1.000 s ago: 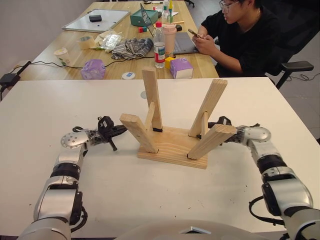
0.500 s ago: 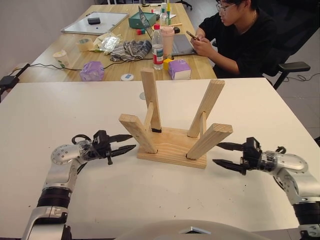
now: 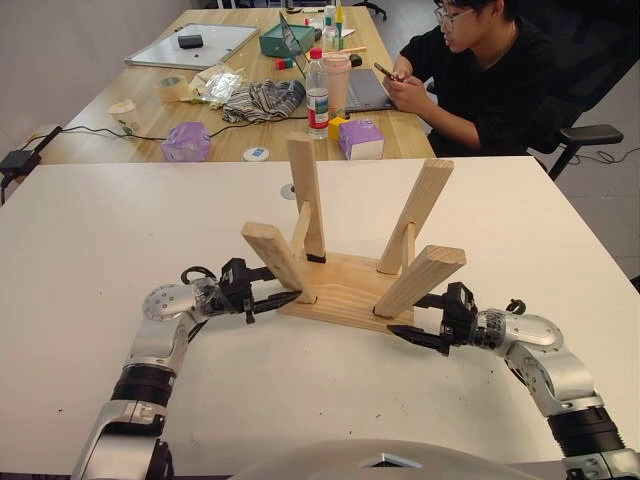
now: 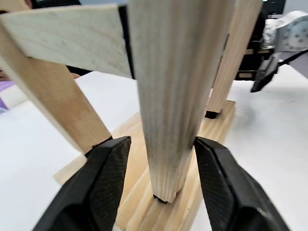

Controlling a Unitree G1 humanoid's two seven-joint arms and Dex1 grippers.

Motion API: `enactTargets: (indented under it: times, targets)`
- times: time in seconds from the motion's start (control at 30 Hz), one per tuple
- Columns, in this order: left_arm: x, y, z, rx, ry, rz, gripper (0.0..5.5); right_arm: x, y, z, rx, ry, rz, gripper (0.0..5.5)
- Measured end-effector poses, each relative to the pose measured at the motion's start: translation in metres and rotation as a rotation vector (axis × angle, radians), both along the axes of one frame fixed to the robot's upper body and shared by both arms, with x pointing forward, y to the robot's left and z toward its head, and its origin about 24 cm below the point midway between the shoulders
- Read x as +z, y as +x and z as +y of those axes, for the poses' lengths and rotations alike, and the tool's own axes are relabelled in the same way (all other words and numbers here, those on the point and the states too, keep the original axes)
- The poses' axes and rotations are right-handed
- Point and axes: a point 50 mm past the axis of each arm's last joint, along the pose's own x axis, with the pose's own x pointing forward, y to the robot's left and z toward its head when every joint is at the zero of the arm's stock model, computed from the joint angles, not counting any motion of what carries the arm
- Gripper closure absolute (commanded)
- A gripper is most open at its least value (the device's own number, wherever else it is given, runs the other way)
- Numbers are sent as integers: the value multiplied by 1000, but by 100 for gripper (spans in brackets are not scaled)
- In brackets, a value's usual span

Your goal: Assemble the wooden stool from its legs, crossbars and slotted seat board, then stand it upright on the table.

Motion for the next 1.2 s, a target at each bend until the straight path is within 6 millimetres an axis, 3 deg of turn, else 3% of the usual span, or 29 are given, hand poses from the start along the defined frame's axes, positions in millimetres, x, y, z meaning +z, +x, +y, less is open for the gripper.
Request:
enactTargets:
  times: [0.23, 0.4, 0.47, 0.6, 0.8, 0.9, 0.97, 1.1, 1.2]
  targets:
    - [0, -2, -10, -95, -10, 0, 398, 5, 11, 10, -16, 35, -28, 329]
    - [2, -5, -8, -150, 5, 9, 425, 6, 13, 8, -27, 32, -23, 391]
    - [6, -7, -6, -164, 9, 47, 427, 7, 13, 8, -23, 53, 32, 391]
    - [33, -14, -1, -200, -70, 193, 437, 31, 16, 7, -9, 167, 189, 391]
    - [62, -24, -1, -221, -254, 638, 454, 66, 25, 3, 6, 309, 553, 398]
    - [69, -10, -3, -149, -315, 890, 454, 75, 42, 1, -74, 328, 719, 402]
    - [72, 15, -1, -26, -357, 1030, 453, 75, 62, 5, -170, 358, 857, 372]
    - [64, 34, 7, 143, -340, 1037, 361, 75, 74, 0, -303, 339, 883, 301]
    - [70, 37, 10, 148, -339, 1006, 319, 75, 76, 1, -315, 364, 893, 255]
